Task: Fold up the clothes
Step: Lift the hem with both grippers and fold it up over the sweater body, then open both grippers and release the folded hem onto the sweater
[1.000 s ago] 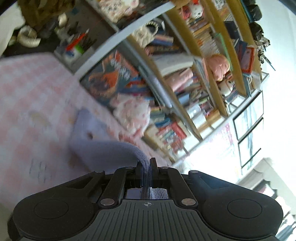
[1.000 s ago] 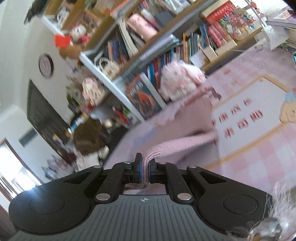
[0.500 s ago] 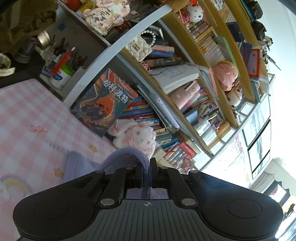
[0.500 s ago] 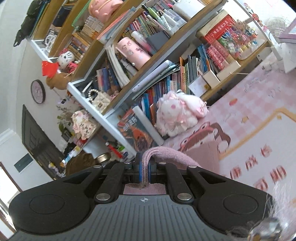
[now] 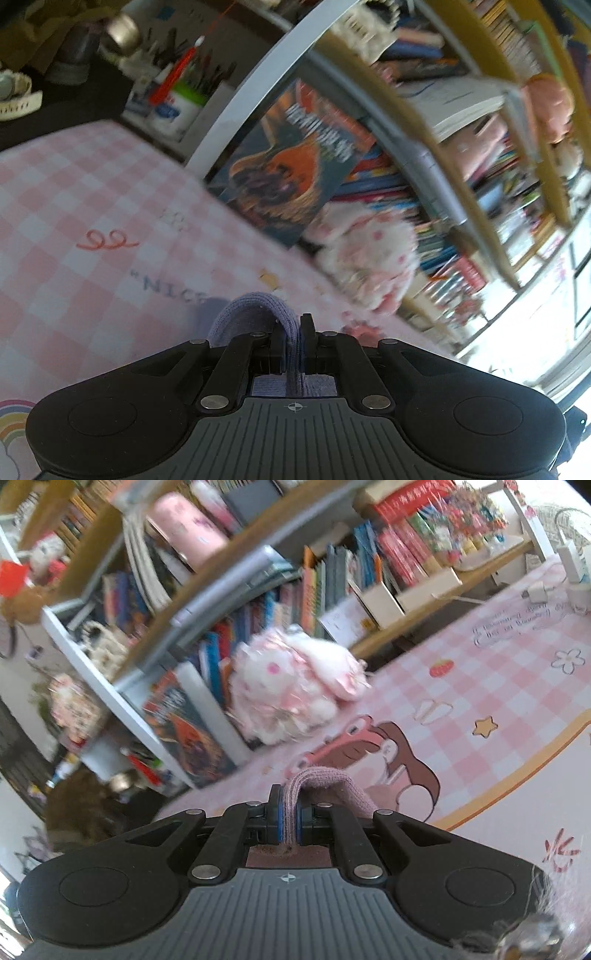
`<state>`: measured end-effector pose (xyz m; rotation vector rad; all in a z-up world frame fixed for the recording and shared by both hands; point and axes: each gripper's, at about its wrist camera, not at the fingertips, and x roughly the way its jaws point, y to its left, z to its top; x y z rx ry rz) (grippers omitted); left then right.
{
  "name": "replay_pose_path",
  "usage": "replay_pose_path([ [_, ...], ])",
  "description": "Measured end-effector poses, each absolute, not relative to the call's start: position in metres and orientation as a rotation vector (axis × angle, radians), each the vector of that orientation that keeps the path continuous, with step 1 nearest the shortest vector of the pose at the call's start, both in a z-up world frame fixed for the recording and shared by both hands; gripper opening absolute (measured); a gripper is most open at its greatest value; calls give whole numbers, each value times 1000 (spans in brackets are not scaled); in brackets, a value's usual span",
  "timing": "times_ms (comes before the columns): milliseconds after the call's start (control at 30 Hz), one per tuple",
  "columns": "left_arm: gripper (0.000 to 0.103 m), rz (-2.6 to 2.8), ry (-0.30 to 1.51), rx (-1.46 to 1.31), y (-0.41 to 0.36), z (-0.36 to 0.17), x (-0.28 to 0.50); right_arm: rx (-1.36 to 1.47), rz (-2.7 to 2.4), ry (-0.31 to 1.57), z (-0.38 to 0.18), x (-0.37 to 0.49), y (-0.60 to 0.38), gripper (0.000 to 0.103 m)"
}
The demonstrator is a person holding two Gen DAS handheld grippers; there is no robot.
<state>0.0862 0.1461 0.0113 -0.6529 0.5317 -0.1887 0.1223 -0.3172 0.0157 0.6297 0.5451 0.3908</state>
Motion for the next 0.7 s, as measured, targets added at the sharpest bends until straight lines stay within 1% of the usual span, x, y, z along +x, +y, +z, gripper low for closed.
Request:
replay_pose_path([
  [67, 16, -171, 569, -648, 147, 6, 91, 629, 372, 571, 7, 131, -315, 10],
  [100, 26, -164, 582, -646, 147, 5, 93, 632, 364, 575, 4, 132, -316, 14],
  [167, 37, -128, 566, -632, 152, 5, 87, 637, 348, 578, 0, 133, -318, 32],
  [233, 46, -98, 497, -612, 160, 8, 73, 635, 324, 543, 0, 127, -325, 40],
  [300, 46, -92, 474, -595, 168, 9, 63, 625, 288, 524, 1, 120, -336, 40],
  [433, 46, -130, 531, -504, 167, 2, 50, 538, 273, 554, 0, 103, -347, 40],
  [567, 46, -90, 563, -384, 155, -8, 43, 426, 320, 596, -4, 85, -338, 38],
  [600, 45, -83, 568, -382, 154, -10, 43, 407, 325, 606, -5, 83, -335, 38],
  [633, 40, -87, 577, -389, 153, -11, 44, 392, 323, 618, -7, 82, -332, 32],
  [667, 25, -105, 583, -405, 153, -12, 44, 376, 321, 630, -8, 82, -329, 21],
  [700, 8, -129, 587, -427, 153, -12, 44, 361, 319, 641, -9, 82, -326, 14],
])
